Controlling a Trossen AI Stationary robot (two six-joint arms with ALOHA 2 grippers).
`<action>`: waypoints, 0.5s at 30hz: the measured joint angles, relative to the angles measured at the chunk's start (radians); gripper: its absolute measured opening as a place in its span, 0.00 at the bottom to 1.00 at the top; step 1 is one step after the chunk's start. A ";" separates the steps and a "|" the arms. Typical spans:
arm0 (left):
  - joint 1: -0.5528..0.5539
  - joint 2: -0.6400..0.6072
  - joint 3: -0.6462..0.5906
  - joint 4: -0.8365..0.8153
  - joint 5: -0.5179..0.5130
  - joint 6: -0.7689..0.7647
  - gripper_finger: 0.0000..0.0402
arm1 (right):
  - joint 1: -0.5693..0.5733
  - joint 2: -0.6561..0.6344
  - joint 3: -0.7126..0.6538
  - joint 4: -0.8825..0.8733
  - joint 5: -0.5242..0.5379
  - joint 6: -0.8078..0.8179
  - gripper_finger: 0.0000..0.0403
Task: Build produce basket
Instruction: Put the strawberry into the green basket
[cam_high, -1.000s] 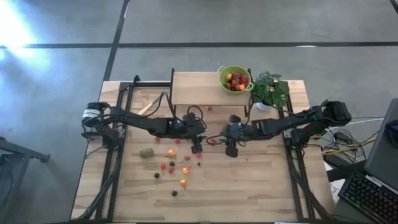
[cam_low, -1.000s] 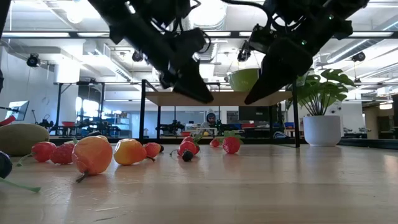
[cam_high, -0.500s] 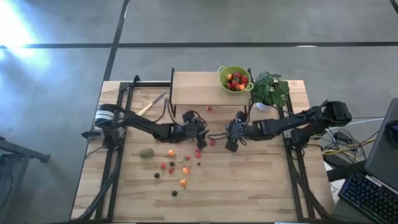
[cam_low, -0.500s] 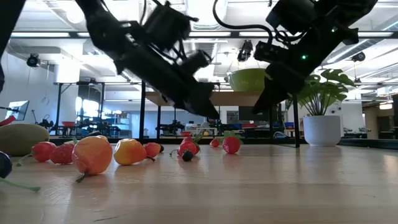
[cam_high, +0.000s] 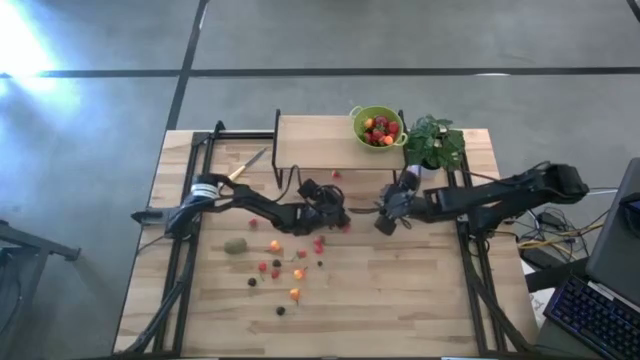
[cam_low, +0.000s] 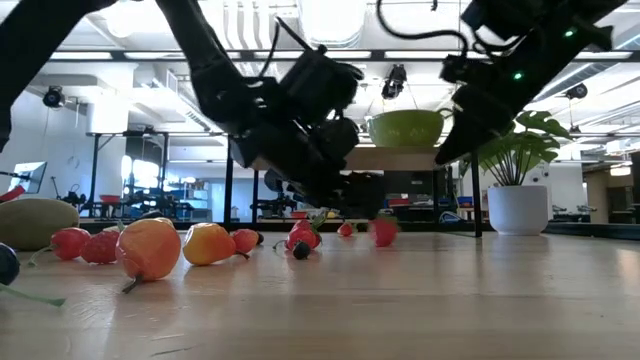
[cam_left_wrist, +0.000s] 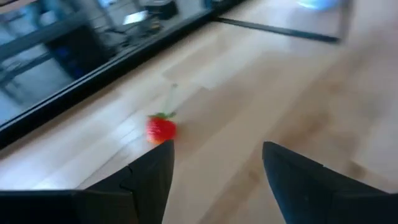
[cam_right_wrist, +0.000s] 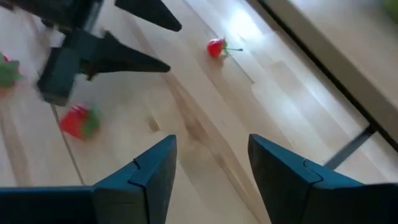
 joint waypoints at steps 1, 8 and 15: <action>0.001 0.013 0.013 0.000 -0.024 -0.023 0.62 | 0.000 -0.022 -0.011 0.001 0.000 0.000 0.47; 0.009 0.059 0.072 0.001 -0.082 -0.152 0.62 | -0.001 -0.170 -0.090 0.018 0.000 0.000 0.43; 0.025 0.091 0.092 0.000 -0.081 -0.226 0.62 | -0.001 -0.256 -0.144 0.043 0.000 -0.001 0.45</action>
